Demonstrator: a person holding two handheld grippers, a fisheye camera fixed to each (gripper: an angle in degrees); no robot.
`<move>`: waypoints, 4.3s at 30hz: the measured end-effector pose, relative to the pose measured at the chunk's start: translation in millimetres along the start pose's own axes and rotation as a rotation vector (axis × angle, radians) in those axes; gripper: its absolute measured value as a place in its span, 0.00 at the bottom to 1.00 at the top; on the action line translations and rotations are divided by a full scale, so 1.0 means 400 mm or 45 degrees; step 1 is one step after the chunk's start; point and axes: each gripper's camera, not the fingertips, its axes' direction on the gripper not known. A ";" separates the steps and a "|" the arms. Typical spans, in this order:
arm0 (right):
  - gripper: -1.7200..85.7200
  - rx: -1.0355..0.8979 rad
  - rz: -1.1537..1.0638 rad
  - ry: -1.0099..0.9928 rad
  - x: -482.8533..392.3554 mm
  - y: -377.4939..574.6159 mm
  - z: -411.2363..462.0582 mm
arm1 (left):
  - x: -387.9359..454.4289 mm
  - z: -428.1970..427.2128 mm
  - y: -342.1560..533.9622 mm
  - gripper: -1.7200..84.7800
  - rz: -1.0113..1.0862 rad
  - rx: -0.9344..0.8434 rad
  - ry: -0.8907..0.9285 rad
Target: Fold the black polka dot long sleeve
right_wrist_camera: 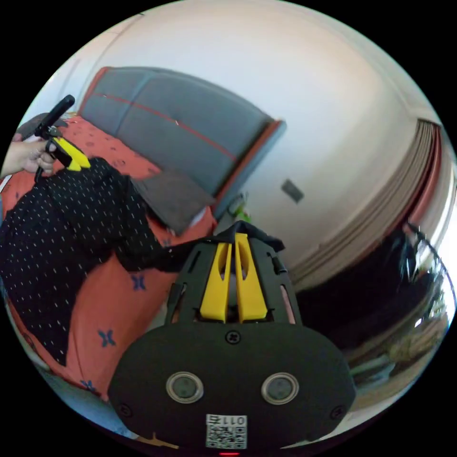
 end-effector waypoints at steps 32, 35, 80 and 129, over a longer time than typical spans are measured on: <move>0.15 -0.474 -0.043 -0.641 -0.605 -0.368 0.301 | -0.454 -0.378 0.449 0.18 -0.219 -0.338 -0.322; 0.13 -0.513 -0.046 -0.649 -0.600 -0.369 0.342 | -0.497 -0.349 0.433 0.17 -0.265 -0.362 -0.418; 0.13 -0.643 0.282 -0.870 -0.410 -0.583 0.943 | -0.742 -0.273 0.408 0.08 -0.016 -0.686 -0.120; 0.12 -0.718 0.235 -1.392 -0.425 -1.145 1.689 | -1.576 0.076 -0.205 0.19 -0.506 -0.388 -0.046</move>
